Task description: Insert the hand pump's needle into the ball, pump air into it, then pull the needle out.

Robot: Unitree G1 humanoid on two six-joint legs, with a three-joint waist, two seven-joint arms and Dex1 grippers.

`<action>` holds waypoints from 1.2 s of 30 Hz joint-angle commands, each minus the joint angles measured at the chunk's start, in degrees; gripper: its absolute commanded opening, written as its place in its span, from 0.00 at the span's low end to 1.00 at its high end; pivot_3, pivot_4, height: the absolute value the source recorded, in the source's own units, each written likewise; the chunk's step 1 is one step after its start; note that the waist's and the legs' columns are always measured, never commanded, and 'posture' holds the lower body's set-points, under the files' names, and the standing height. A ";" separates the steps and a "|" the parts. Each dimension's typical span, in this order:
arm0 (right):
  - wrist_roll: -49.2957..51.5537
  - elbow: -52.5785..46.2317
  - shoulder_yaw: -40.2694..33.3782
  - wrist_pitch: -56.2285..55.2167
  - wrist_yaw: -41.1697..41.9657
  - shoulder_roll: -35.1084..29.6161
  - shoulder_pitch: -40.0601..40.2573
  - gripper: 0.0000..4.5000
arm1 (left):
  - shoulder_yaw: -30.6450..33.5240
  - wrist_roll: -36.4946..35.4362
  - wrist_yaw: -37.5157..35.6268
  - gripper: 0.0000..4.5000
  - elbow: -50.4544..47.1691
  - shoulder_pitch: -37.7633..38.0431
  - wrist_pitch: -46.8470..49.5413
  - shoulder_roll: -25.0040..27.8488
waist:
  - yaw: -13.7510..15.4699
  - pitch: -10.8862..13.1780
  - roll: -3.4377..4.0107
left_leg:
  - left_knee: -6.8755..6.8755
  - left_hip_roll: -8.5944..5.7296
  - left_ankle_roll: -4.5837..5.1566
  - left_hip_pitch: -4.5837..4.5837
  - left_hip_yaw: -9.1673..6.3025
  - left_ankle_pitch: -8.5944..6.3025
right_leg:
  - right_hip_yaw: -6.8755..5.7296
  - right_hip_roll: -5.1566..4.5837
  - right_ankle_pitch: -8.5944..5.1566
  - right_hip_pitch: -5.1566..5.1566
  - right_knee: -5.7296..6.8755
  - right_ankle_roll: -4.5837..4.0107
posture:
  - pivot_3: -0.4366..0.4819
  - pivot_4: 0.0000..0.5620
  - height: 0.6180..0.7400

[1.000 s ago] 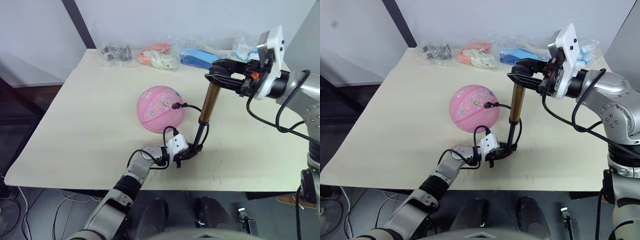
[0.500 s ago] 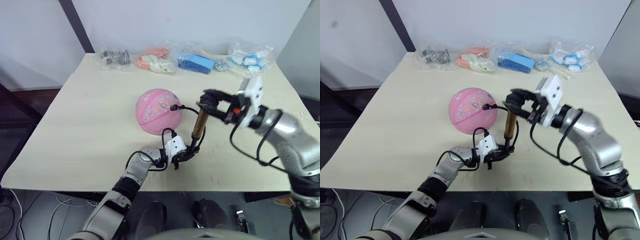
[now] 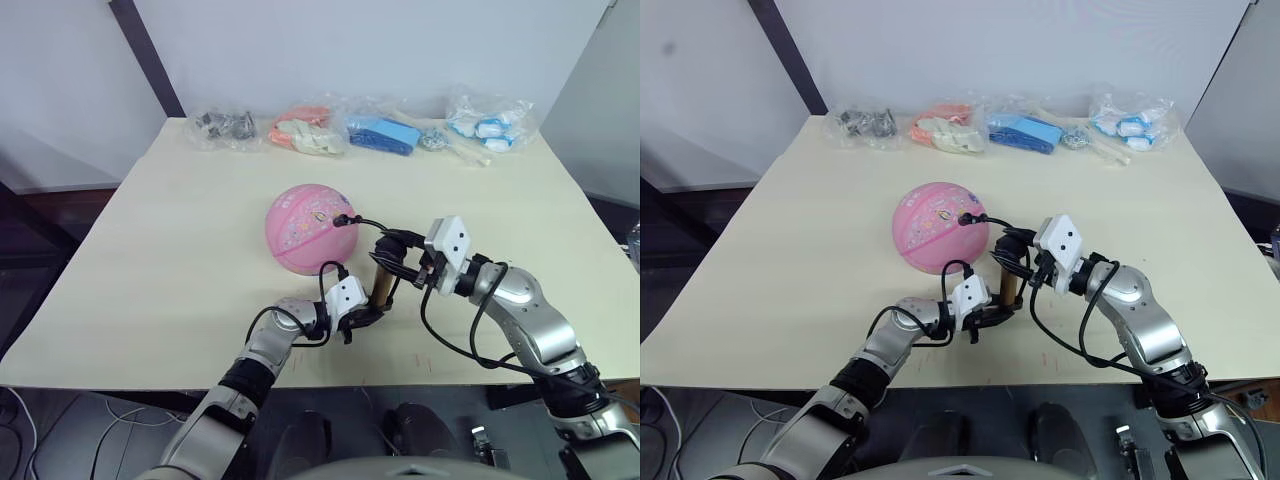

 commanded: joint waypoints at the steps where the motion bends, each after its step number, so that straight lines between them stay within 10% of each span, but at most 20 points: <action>1: -3.79 6.66 3.21 5.44 1.93 -2.11 2.37 0.37 | -0.65 1.18 -1.02 0.24 0.10 2.30 0.96 1.03 | 0.00 0.03 0.03 | -0.01 0.00 0.00 -0.01 0.00 0.00 | 0.00 0.00 0.00 -0.01 0.00 0.00 | 0.48 0.27 1.00; 7: -3.69 4.42 2.28 6.20 2.26 -2.77 0.77 0.37 | 1.07 -0.80 -1.86 0.24 -5.26 5.13 1.58 1.89 | -0.19 0.11 0.04 | -0.34 -0.01 0.00 -0.02 0.01 0.00 | 0.10 0.05 0.04 -0.17 -0.06 0.08 | 0.48 0.27 1.00; 14: -3.71 2.84 1.94 6.97 2.12 -3.10 0.46 0.37 | 4.69 -6.12 -4.03 0.98 -11.30 6.58 2.10 2.61 | 0.51 0.74 0.52 | -0.54 -0.03 -0.01 -0.08 -0.01 0.00 | -0.02 0.07 -0.16 -0.20 -0.07 -0.08 | 0.48 0.27 1.00; 36: 6.29 -14.53 -5.91 23.63 5.18 -11.21 -9.04 0.37 | 25.92 -40.14 -13.43 1.00 -51.54 19.18 31.30 22.86 | 1.61 2.50 0.95 | 0.07 -0.42 -0.30 -2.17 -0.28 0.18 | -0.23 -0.45 0.12 -1.82 -0.03 0.10 | 0.48 0.27 1.00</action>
